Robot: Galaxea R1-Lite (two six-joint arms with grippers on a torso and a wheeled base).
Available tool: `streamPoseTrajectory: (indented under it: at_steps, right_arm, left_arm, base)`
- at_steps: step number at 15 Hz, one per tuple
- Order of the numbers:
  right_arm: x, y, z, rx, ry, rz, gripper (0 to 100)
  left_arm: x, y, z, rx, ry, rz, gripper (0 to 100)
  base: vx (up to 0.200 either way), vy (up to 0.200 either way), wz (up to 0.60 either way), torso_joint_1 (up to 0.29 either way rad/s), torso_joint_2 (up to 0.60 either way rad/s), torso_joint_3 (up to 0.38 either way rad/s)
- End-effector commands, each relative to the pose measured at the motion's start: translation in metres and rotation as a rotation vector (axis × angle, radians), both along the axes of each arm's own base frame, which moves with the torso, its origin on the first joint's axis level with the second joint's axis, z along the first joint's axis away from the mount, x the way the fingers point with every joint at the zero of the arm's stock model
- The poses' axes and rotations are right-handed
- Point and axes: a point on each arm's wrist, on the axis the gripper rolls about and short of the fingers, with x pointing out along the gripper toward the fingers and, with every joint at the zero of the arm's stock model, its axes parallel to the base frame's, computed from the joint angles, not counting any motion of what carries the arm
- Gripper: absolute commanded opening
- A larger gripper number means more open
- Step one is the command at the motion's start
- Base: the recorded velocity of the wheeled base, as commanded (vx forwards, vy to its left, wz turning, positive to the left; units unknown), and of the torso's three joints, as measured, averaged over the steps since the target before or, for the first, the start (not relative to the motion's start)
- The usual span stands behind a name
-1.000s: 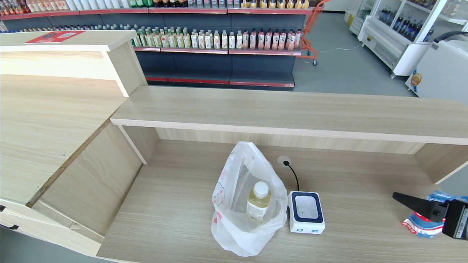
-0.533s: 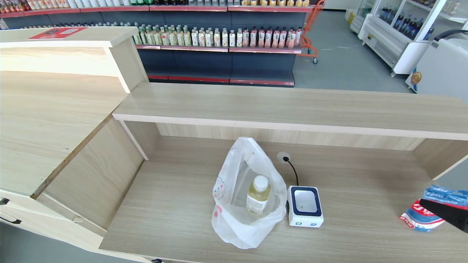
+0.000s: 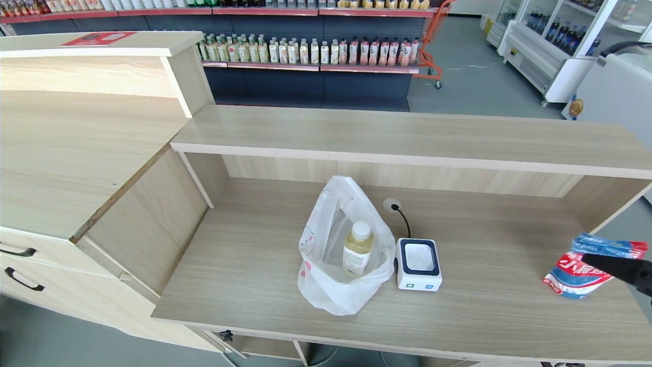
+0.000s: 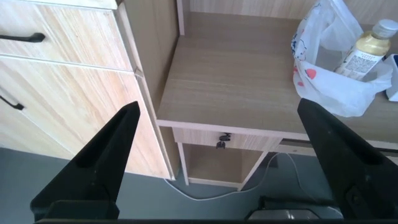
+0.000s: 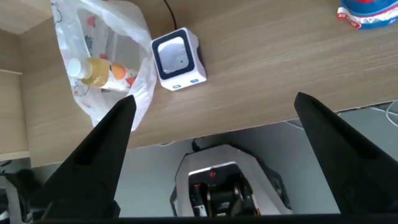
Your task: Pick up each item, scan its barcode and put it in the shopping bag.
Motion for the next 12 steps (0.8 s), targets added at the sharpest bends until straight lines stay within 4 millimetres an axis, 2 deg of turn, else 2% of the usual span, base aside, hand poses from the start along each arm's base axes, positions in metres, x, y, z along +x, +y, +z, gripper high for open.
streamPoseTrajectory:
  at_steps: [1, 2, 8, 12]
  right_arm:
    - [0.015, -0.007, 0.001, 0.017, 0.039, -0.073, 100]
    - [0.023, -0.013, 0.003, 0.042, 0.049, -0.151, 100]
    - [0.040, -0.024, 0.003, 0.210, 0.082, -0.302, 100]
    - [0.073, -0.042, 0.010, 0.371, 0.132, -0.524, 100]
  left_arm:
    - [0.000, 0.000, 0.000, -0.001, -0.001, 0.000, 100]
    - [0.000, 0.000, 0.000, 0.001, -0.001, 0.000, 100]
    - [0.000, 0.000, 0.000, 0.001, -0.001, 0.000, 100]
    - [0.000, 0.000, 0.000, -0.004, 0.000, 0.000, 100]
  base:
    - [0.000, -0.200, 0.00, 0.007, 0.01, 0.007]
    - [0.000, -0.200, 0.00, 0.002, 0.01, 0.002]
    - [0.000, -0.200, 0.00, 0.003, 0.01, 0.001]
    - [0.000, -0.200, 0.00, 0.005, 0.00, 0.000]
